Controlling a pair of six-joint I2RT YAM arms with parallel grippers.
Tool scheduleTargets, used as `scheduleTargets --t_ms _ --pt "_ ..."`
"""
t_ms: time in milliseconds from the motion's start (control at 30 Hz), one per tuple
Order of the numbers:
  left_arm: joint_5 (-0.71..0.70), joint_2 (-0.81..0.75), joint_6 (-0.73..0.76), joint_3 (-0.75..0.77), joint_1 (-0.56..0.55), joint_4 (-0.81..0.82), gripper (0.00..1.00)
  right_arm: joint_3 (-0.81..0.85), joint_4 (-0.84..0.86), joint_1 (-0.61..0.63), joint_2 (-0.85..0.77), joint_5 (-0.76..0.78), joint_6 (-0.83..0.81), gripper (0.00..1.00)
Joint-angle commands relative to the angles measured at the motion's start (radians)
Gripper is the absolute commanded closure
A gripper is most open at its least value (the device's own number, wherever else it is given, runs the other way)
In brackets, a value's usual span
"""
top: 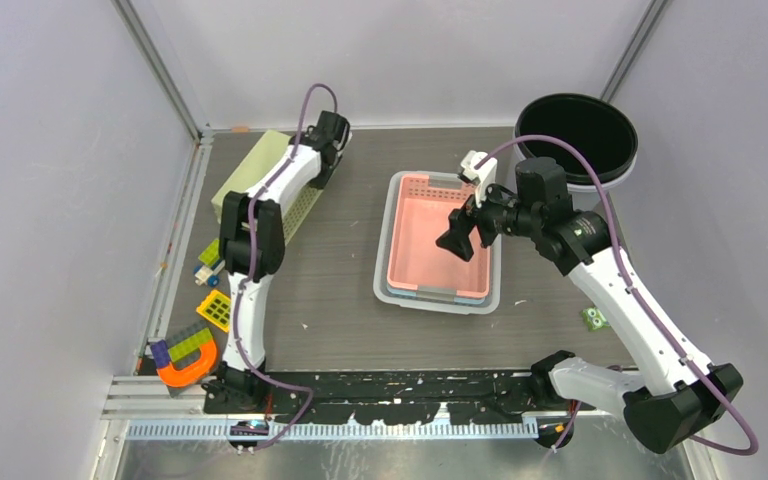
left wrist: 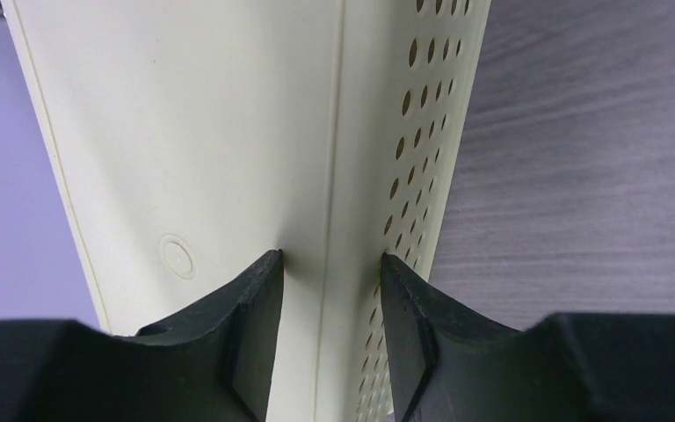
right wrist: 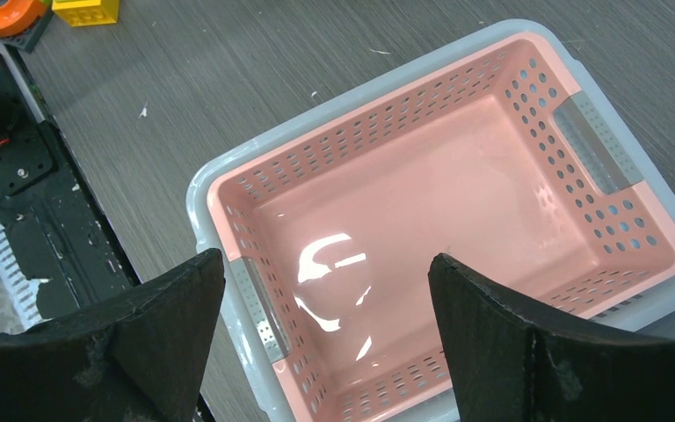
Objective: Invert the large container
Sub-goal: Move the container to the corner of the board.
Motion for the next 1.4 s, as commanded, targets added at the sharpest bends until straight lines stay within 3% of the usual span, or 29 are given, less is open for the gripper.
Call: scheduleTargets --t_ms 0,400,667,733,867,1067,1367 --pt "0.08 0.084 -0.132 0.087 0.065 -0.136 0.56 -0.002 0.045 -0.005 0.007 0.012 -0.018 0.1" --pt "0.082 0.205 -0.142 0.349 0.142 -0.195 0.54 0.0 0.044 -0.008 0.016 0.016 -0.019 0.1" --pt "0.092 0.102 -0.044 0.335 0.143 -0.071 0.36 -0.002 0.044 -0.01 0.019 0.018 -0.022 0.1" --pt "0.111 0.022 -0.04 0.29 0.143 -0.044 0.29 -0.003 0.044 -0.01 0.019 0.018 -0.024 0.1" --pt "0.204 -0.205 0.018 0.078 0.143 0.035 0.01 -0.004 0.044 -0.01 0.016 0.016 -0.025 0.1" --pt "0.315 -0.406 0.244 -0.215 0.143 0.032 0.0 -0.007 0.044 -0.01 0.006 0.003 -0.026 0.1" --pt "0.214 -0.521 0.475 -0.544 0.143 0.128 0.0 -0.007 0.044 -0.01 0.002 -0.01 -0.021 0.1"
